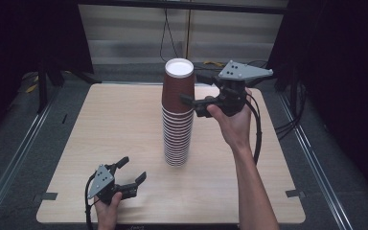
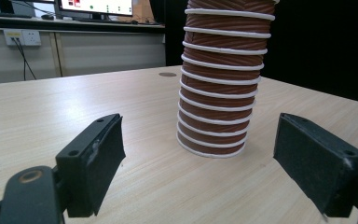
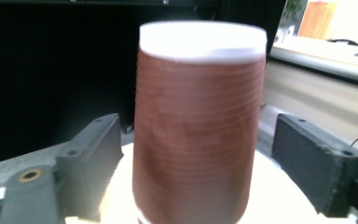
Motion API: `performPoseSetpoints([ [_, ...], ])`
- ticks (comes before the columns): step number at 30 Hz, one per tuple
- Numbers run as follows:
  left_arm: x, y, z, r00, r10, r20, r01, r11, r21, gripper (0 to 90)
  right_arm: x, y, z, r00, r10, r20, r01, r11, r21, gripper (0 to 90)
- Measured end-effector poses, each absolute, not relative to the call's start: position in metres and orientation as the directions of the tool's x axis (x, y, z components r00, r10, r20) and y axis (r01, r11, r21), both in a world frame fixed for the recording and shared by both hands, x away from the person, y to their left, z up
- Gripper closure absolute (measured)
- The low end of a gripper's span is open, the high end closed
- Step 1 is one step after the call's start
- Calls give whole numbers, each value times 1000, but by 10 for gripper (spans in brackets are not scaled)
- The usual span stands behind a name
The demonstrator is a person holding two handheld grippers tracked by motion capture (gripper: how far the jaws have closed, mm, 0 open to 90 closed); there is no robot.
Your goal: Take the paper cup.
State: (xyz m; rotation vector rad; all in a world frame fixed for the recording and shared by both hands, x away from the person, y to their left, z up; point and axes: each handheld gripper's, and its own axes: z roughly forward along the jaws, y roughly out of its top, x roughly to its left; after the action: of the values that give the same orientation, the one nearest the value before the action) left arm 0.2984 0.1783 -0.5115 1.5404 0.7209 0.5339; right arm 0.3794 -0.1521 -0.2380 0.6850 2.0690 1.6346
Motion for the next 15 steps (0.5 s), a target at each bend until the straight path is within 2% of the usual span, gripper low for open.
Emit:
performPoseSetpoints([
  [7, 298, 178, -512, 696, 713, -81, 128, -12, 992, 159, 388, -137, -227, -805, 593, -17, 137, 214, 967, 132],
  [15, 298, 179, -512, 698, 712, -80, 127, -13, 992, 159, 403, -129, -227, -813, 581, 24, 161, 185, 969, 133],
])
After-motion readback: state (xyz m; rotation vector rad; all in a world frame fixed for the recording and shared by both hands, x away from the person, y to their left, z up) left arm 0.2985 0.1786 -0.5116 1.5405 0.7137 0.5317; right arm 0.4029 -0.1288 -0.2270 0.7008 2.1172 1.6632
